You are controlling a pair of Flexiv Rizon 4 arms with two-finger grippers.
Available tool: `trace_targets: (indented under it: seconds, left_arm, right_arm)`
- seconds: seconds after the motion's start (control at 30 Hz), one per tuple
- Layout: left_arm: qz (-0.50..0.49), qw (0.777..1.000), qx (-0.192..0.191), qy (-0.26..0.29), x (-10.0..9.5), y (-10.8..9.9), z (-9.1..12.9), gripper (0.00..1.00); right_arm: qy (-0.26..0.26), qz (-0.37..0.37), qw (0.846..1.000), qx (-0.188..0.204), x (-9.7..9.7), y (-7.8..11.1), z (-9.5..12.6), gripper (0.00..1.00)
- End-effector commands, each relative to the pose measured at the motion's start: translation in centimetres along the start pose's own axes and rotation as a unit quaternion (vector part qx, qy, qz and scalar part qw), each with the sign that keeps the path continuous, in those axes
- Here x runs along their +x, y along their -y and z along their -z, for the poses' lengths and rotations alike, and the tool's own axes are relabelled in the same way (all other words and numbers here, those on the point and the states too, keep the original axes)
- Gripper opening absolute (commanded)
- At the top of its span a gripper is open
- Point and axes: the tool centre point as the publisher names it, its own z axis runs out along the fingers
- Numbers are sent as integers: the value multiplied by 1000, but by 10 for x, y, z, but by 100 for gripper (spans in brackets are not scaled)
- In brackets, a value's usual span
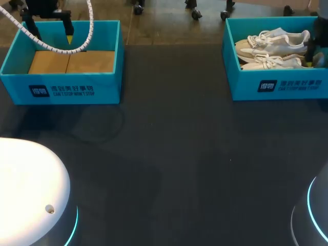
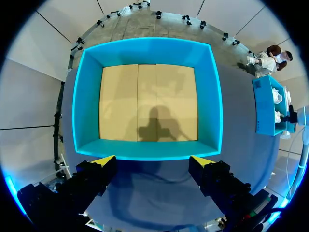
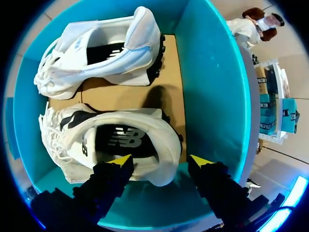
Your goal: Take the shoe out of the shoebox, open the shoe tongue, remove and reinsert the insole, then place the shoe into the shoebox
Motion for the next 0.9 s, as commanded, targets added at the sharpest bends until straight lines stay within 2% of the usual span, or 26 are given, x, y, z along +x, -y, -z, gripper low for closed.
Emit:
trace_targets:
  seconds: [0.03,0.1,0.17,0.27,0.4,0.53,0.6,0.7,0.73,0.83,0.87,0.9]
  left_arm:
    - [0,1000,0,0,0,0,0,100]
    - [0,1000,0,0,0,0,0,100]
    - [0,1000,0,0,0,0,0,100]
    - [0,1000,0,0,0,0,0,100]
    - [0,1000,0,0,0,0,0,100]
    - [0,1000,0,0,0,0,0,100]
    - [0,1000,0,0,0,0,0,100]
    - [0,1000,0,0,0,0,0,100]
    - [0,1000,0,0,0,0,0,100]
    - [0,1000,0,0,0,0,0,100]
    - [0,1000,0,0,0,0,0,100]
    - [0,1000,0,0,0,0,0,100]
  right_arm:
    - [-1,1,1000,7,-1,-8,-6,73]
    - [-3,1,1000,8,-2,-8,-8,72]
    - [-6,1,1000,10,-3,-7,-10,64]
    - [-10,4,1000,12,-4,-6,-12,57]
    - [-13,9,1000,12,-4,-5,-15,64]
    - [-15,11,1000,13,-4,-6,-19,80]
    - [-17,11,1000,14,-5,-6,-20,78]
    - [-19,11,1000,16,-6,-7,-22,60]
    - [-20,10,1000,16,-6,-7,-22,50]
    - [-22,10,1000,19,-6,-7,-24,35]
    - [-23,10,1000,19,-6,-7,-24,22]
    - [-24,9,1000,19,-6,-7,-24,0]
